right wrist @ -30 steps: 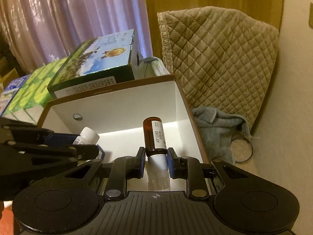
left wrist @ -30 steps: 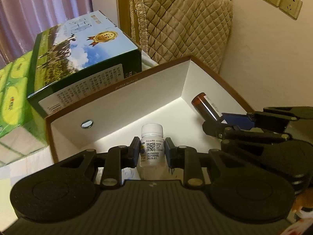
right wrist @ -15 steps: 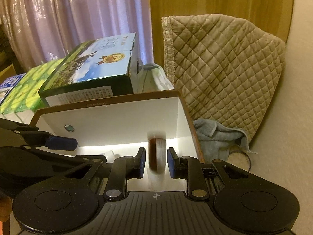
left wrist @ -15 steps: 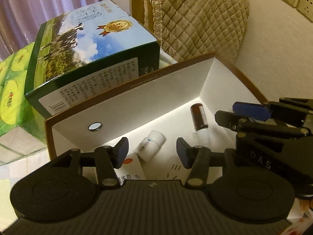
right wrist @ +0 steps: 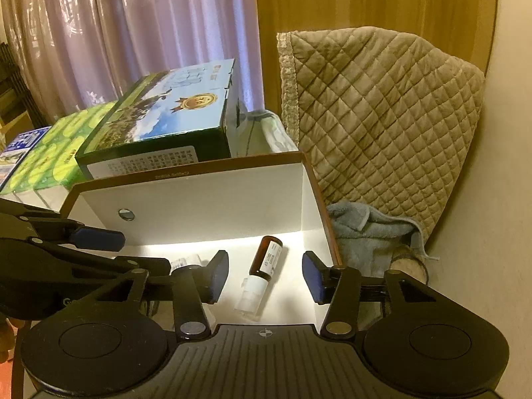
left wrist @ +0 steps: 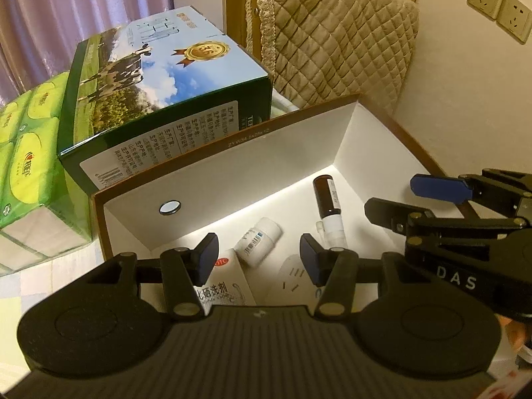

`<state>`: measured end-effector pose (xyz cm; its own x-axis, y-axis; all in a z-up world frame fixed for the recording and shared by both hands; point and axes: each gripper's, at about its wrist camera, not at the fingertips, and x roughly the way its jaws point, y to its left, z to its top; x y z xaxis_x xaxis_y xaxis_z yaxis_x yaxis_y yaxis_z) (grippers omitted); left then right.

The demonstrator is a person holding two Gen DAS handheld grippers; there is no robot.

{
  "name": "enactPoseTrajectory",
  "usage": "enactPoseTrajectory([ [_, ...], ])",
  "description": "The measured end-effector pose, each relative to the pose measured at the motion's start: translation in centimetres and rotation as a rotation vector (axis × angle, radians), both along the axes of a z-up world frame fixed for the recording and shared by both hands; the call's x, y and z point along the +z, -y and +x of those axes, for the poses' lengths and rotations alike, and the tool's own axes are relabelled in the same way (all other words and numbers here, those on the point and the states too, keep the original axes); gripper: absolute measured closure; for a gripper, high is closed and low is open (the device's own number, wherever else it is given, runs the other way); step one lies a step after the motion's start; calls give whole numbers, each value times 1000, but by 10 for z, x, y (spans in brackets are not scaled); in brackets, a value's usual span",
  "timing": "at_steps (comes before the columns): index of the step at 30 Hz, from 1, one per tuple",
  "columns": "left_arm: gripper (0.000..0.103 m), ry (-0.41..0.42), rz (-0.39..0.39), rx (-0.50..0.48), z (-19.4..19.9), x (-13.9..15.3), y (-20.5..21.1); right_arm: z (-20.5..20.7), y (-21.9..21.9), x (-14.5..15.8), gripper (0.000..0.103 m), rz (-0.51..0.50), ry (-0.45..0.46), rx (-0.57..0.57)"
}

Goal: Organize rigid objects
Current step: 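Raise both grippers out of the brown box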

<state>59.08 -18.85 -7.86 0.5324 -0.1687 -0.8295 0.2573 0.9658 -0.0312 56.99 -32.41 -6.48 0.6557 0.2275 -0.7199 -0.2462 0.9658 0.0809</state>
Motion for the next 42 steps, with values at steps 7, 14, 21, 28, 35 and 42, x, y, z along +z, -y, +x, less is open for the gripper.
enactPoseTrajectory([
  [7,52,29,-35,-16,-23,17,-6,-22,8,11,46,50,5,-11],
  [14,45,84,-65,-33,-63,42,-12,-53,13,27,39,92,13,-29],
  [21,42,115,-81,-40,-107,59,-19,-94,20,41,36,128,14,-44],
  [28,42,115,-89,-18,-150,68,-27,-136,25,47,35,139,-2,-80],
  [35,41,114,-103,-1,-191,76,-39,-174,26,50,34,172,-20,-82],
  [42,41,105,-102,28,-234,78,-57,-207,13,51,34,192,-62,-44],
])
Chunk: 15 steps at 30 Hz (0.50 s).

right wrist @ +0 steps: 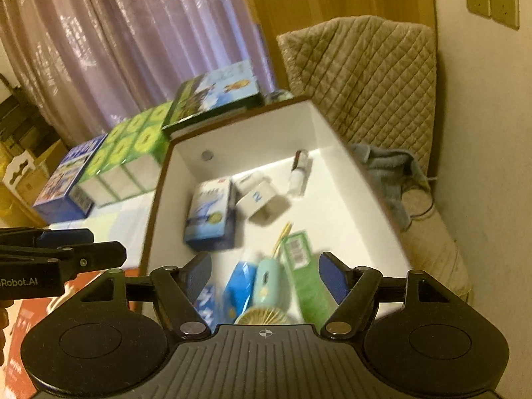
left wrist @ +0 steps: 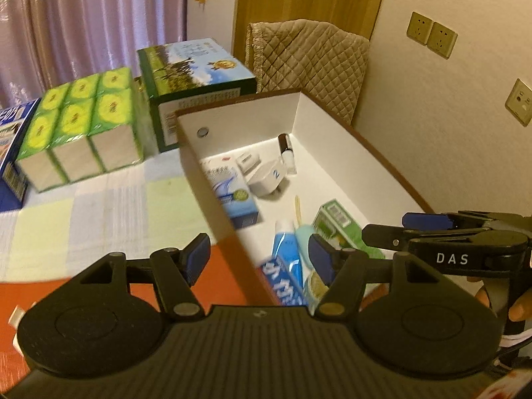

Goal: Organize rigid objects
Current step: 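Raise both grippers out of the brown box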

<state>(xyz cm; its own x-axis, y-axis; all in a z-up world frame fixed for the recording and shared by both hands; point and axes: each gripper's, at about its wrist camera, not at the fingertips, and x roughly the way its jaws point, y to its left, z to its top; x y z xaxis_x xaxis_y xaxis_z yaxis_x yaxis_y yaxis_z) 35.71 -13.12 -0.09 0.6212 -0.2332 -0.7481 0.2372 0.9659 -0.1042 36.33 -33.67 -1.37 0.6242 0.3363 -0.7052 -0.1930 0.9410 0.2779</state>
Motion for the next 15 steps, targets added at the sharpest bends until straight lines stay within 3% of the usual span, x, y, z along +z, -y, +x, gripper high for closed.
enactPoseTrajectory([
  [15,41,-43,-32,117,-68,-8,-60,-61,-62,-9,34,-29,-22,173],
])
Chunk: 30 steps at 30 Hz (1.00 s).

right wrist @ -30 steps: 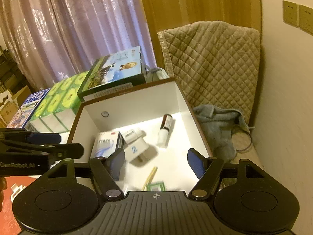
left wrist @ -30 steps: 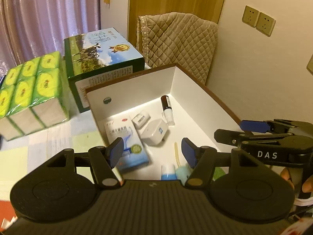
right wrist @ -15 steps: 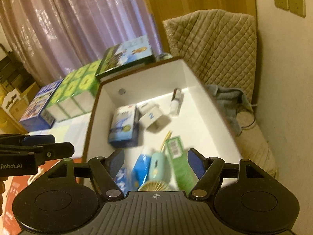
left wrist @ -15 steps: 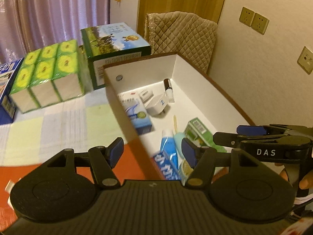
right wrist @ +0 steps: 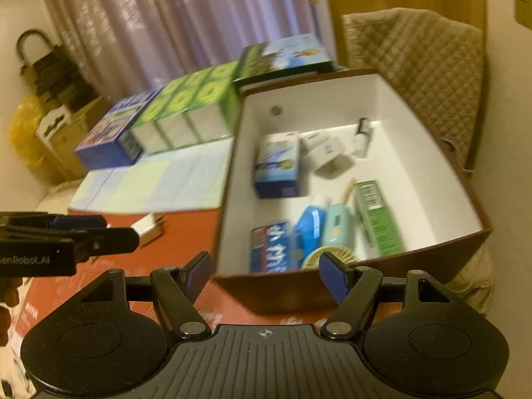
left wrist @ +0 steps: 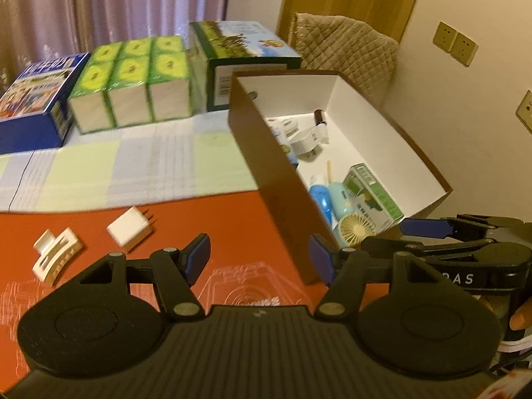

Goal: Organize rigid objects
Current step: 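Raise both grippers out of the brown box, then move both grippers back over the orange mat toward the clip and plug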

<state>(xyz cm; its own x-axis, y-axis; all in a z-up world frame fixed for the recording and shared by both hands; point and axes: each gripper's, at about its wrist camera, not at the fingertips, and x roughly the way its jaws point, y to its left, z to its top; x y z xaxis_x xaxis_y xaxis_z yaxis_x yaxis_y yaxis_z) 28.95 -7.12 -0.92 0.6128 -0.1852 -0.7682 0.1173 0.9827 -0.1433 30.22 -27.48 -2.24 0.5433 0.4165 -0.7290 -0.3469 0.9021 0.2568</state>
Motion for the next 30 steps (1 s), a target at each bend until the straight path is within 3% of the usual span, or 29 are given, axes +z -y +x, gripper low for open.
enactPoseTrajectory([
  [30,41,-108,-37,205,-63,-36,-101,-27,-108,-38,34,-72,-99,239],
])
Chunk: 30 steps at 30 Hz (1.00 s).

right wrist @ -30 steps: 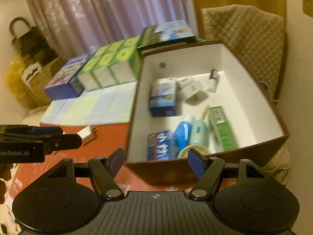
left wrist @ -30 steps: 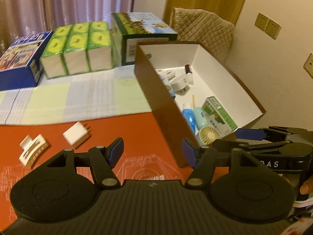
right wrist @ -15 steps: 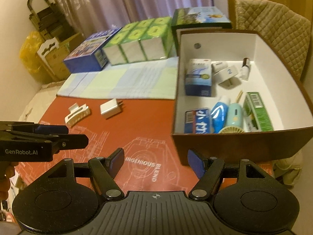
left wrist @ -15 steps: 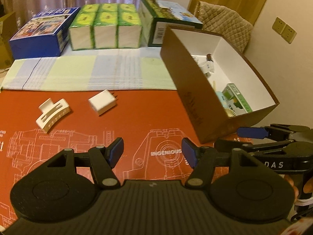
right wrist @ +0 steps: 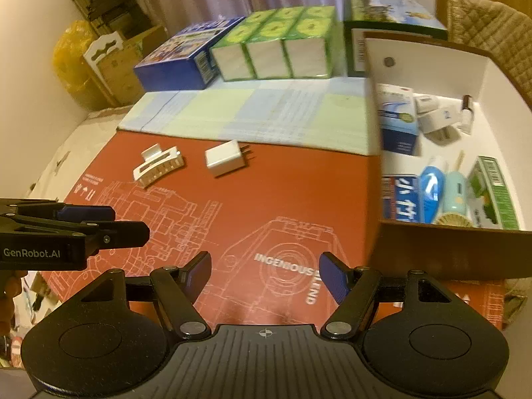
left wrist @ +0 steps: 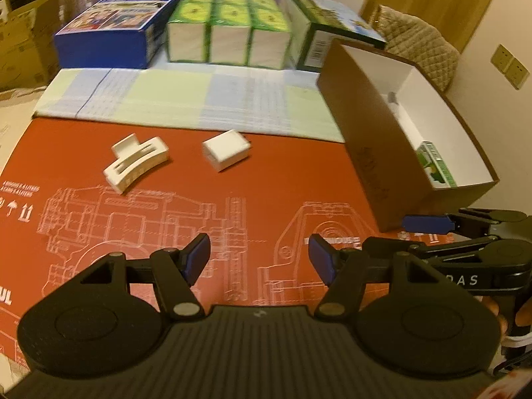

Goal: Organize rigid objects
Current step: 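Move both grippers back over the orange mat toward the clip and plug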

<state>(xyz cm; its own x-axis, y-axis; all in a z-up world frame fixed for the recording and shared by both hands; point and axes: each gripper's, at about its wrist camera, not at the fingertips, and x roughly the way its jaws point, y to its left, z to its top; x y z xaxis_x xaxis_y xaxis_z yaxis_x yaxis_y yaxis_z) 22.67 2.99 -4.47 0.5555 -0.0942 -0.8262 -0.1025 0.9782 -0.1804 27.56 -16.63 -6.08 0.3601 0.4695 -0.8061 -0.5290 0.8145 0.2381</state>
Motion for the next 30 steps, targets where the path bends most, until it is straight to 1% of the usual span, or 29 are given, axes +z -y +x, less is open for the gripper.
enactPoseTrajectory([
  [8,41,-15,7,43,-7,-5,-26,2,-29,-9,34,-14,-14,40],
  [17,41,-42,6,77,-11,-13,-51,4,-56,-21,34,-33,-35,59],
  [25,41,-53,13,90,-11,-20,-73,10,-80,-32,34,-54,-36,65],
  [30,41,-60,32,93,-6,-26,-86,17,-93,-38,34,-61,-35,58],
])
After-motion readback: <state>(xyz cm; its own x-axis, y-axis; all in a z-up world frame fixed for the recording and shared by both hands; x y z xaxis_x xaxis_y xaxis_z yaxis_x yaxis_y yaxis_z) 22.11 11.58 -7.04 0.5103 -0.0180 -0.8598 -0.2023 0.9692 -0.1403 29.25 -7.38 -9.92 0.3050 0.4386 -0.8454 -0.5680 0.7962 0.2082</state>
